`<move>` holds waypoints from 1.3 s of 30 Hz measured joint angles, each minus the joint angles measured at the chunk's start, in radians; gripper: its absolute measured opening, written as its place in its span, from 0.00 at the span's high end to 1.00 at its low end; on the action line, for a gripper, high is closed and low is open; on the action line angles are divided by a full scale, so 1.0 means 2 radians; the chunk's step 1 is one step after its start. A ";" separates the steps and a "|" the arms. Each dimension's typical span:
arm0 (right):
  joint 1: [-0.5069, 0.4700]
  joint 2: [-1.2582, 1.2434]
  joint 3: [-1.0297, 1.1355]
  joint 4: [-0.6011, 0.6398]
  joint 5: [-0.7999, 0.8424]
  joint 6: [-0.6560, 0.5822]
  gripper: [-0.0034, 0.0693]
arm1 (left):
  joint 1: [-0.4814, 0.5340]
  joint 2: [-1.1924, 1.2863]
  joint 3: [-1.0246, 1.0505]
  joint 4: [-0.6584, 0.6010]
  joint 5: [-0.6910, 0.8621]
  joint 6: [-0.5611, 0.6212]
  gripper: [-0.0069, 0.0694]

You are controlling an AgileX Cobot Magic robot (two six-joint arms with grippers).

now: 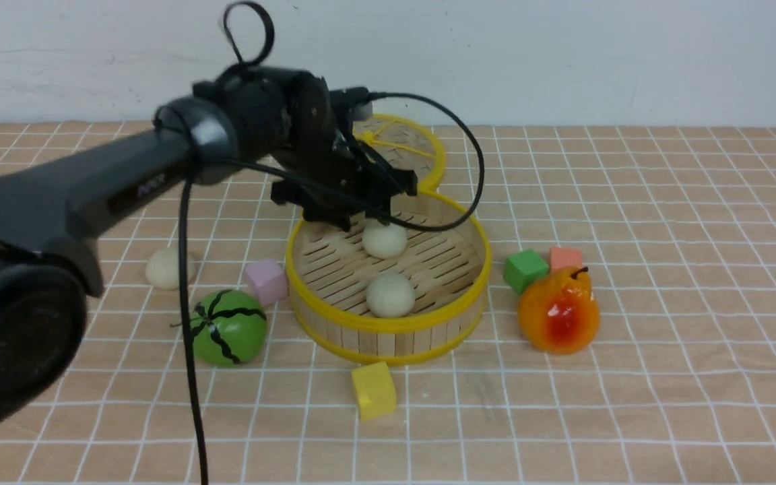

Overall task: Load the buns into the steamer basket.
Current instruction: Use the left arm to grab a steamed stuffed bun

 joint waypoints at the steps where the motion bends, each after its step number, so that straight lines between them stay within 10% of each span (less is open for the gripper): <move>1: 0.000 0.000 0.000 0.000 0.000 0.000 0.62 | 0.000 -0.010 0.000 0.016 0.008 0.000 0.34; 12: 0.000 0.000 0.000 0.000 0.000 0.000 0.62 | 0.088 -0.100 -0.001 0.127 0.150 0.000 0.38; 21: 0.000 0.000 0.000 0.000 0.000 0.000 0.62 | 0.204 -0.096 0.106 0.020 0.095 -0.002 0.55; 39: 0.000 0.000 0.000 0.000 0.000 0.000 0.62 | 0.202 -0.033 0.122 -0.038 0.020 -0.001 0.61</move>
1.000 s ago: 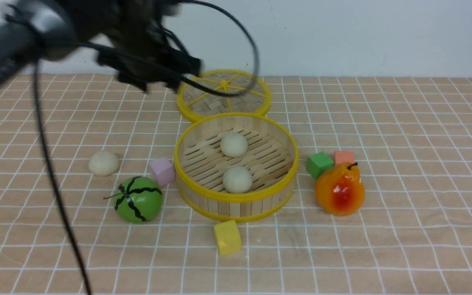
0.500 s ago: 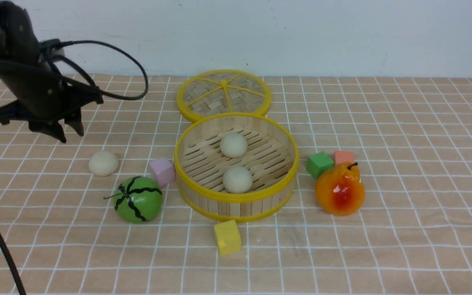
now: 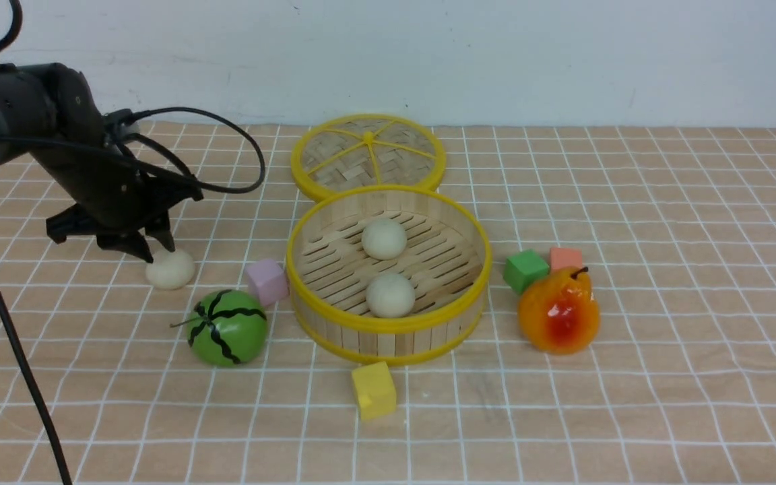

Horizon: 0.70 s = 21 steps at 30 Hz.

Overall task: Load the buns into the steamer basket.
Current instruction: Use the left arm to grab a steamed stuffed bun

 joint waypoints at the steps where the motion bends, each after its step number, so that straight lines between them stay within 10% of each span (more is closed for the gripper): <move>1: 0.000 0.000 0.000 0.000 0.000 0.000 0.62 | 0.000 0.000 0.000 -0.001 -0.001 0.000 0.61; 13: 0.000 0.000 0.000 0.000 0.000 0.000 0.62 | 0.000 0.027 0.000 -0.003 -0.024 0.001 0.62; 21: 0.000 0.000 0.000 0.000 0.000 0.000 0.62 | 0.000 0.029 -0.014 -0.027 0.008 0.053 0.90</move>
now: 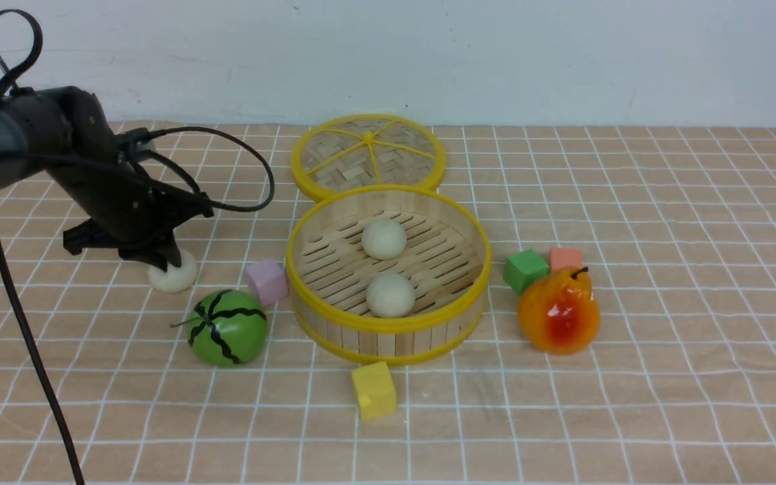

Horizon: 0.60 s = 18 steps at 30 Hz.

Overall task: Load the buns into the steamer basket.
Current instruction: Use the left arm to grab a steamed stuffed bun, then use the left arm to put the steamed stuffed bun into the steamer

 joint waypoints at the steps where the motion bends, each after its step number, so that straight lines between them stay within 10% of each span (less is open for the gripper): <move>1: 0.000 0.000 0.000 0.000 0.000 0.000 0.62 | 0.000 0.000 -0.014 -0.005 0.022 0.010 0.92; 18: 0.000 0.000 0.000 0.000 0.000 0.000 0.62 | -0.138 -0.041 -0.062 -0.067 0.048 0.069 0.92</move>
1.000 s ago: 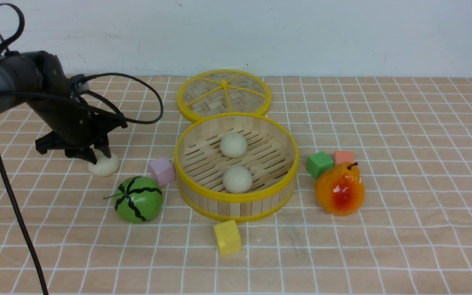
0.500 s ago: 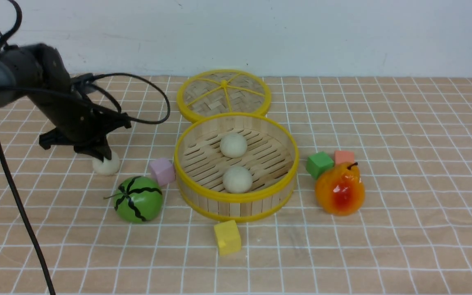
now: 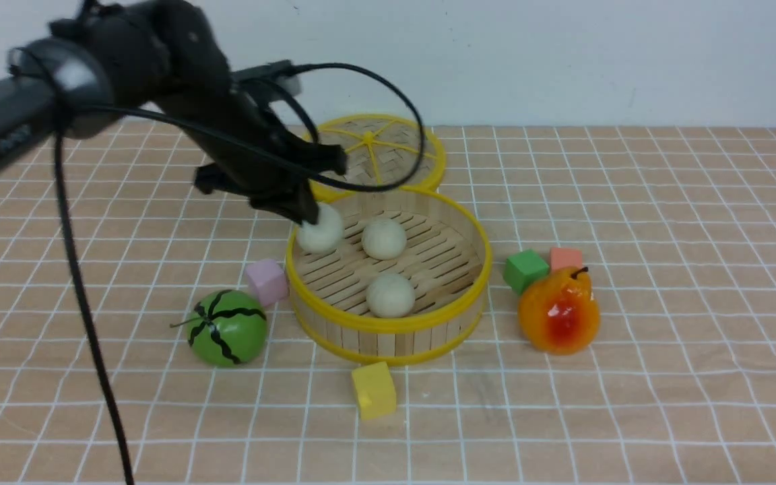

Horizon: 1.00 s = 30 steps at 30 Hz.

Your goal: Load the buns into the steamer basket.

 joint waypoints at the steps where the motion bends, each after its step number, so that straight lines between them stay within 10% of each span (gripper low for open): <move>1: 0.000 0.000 0.000 0.000 0.000 0.000 0.62 | -0.004 0.004 0.000 0.003 -0.012 -0.001 0.92; 10: 0.000 0.000 0.000 0.000 0.000 0.000 0.62 | -0.009 0.048 0.001 0.026 -0.044 -0.041 0.82; 19: 0.000 0.000 0.000 0.000 0.000 0.000 0.62 | -0.009 -0.008 0.001 0.036 -0.006 -0.031 0.44; 30: 0.000 0.000 0.000 0.000 0.000 0.000 0.62 | -0.009 -0.249 0.003 0.043 0.105 0.024 0.60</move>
